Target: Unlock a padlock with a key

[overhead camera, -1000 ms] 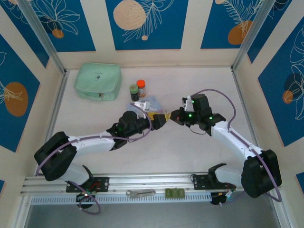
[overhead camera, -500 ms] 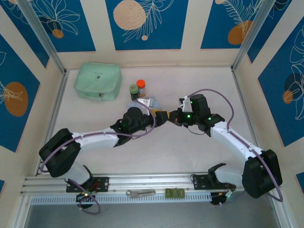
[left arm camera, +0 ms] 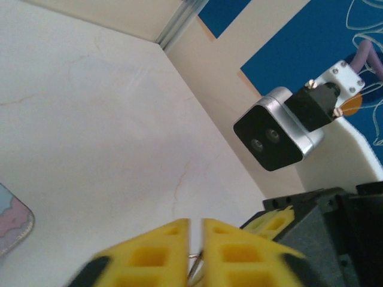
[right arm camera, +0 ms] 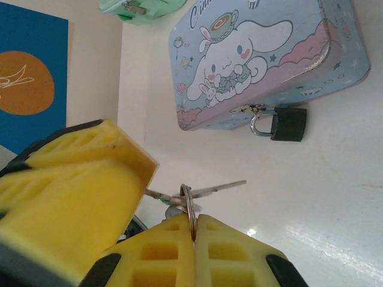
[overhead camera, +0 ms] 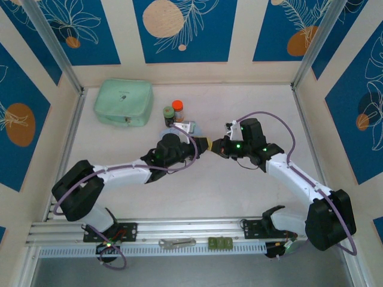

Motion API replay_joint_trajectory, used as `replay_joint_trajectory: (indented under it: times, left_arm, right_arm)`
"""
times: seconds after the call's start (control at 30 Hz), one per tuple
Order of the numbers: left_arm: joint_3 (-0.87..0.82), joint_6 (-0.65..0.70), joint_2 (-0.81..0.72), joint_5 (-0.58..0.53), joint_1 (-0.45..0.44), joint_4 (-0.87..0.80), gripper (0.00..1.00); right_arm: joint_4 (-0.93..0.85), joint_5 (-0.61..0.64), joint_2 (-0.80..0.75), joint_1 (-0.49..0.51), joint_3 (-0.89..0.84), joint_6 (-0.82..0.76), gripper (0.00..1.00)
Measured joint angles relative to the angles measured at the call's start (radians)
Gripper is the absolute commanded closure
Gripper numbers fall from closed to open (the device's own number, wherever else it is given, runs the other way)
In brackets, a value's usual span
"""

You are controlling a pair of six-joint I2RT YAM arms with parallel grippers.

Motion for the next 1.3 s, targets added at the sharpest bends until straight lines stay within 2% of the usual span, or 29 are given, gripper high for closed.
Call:
replay_joint_trajectory:
  times: [0.03, 0.07, 0.2, 0.27, 0.3, 0.47, 0.57, 0.67, 0.8, 0.9, 1.0, 1.3]
  left_arm:
    - [0.000, 0.007, 0.001, 0.000, 0.005, -0.005, 1.00]
    - [0.000, 0.004, 0.002, 0.001, 0.006, -0.004, 1.00]
    - [0.000, -0.002, 0.002, 0.005, 0.008, -0.001, 1.00]
    - [0.000, -0.001, -0.001, 0.009, 0.012, 0.003, 1.00]
    - [0.000, -0.001, -0.002, 0.016, 0.016, 0.003, 1.00]
    - [0.000, 0.019, -0.024, 0.059, 0.023, -0.011, 1.00]
    - [0.000, 0.033, -0.060, 0.085, 0.024, -0.025, 1.00]
    - [0.000, 0.034, -0.100, 0.113, 0.024, -0.025, 1.00]
    - [-0.002, 0.031, -0.127, 0.151, 0.024, -0.010, 1.00]
    - [-0.017, 0.019, -0.127, 0.173, 0.028, 0.028, 1.00]
    - [-0.043, -0.013, -0.125, 0.189, 0.035, 0.077, 1.00]
    - [-0.057, -0.085, -0.107, 0.200, 0.042, 0.205, 1.00]
  right_arm:
    - [0.002, 0.000, 0.000, 0.000, 0.000, 0.000, 0.98]
    - [0.002, 0.000, 0.001, 0.000, 0.000, -0.002, 0.91]
    - [-0.014, -0.003, -0.004, -0.013, 0.010, -0.040, 0.54]
    - [-0.041, -0.001, -0.021, -0.035, 0.023, -0.078, 0.42]
    - [-0.051, 0.000, -0.038, -0.056, 0.031, -0.099, 0.40]
    - [-0.024, -0.032, -0.122, -0.161, 0.058, -0.180, 0.37]
    - [0.055, -0.102, -0.122, -0.189, 0.051, -0.210, 0.36]
    - [0.184, -0.200, -0.115, -0.199, 0.005, -0.215, 0.39]
    - [0.379, -0.333, -0.084, -0.196, -0.061, -0.169, 0.50]
    - [0.483, -0.389, -0.077, -0.162, -0.092, -0.142, 0.56]
    - [0.558, -0.420, -0.079, -0.130, -0.112, -0.125, 0.58]
    - [0.700, -0.421, -0.095, -0.125, -0.240, -0.054, 0.59]
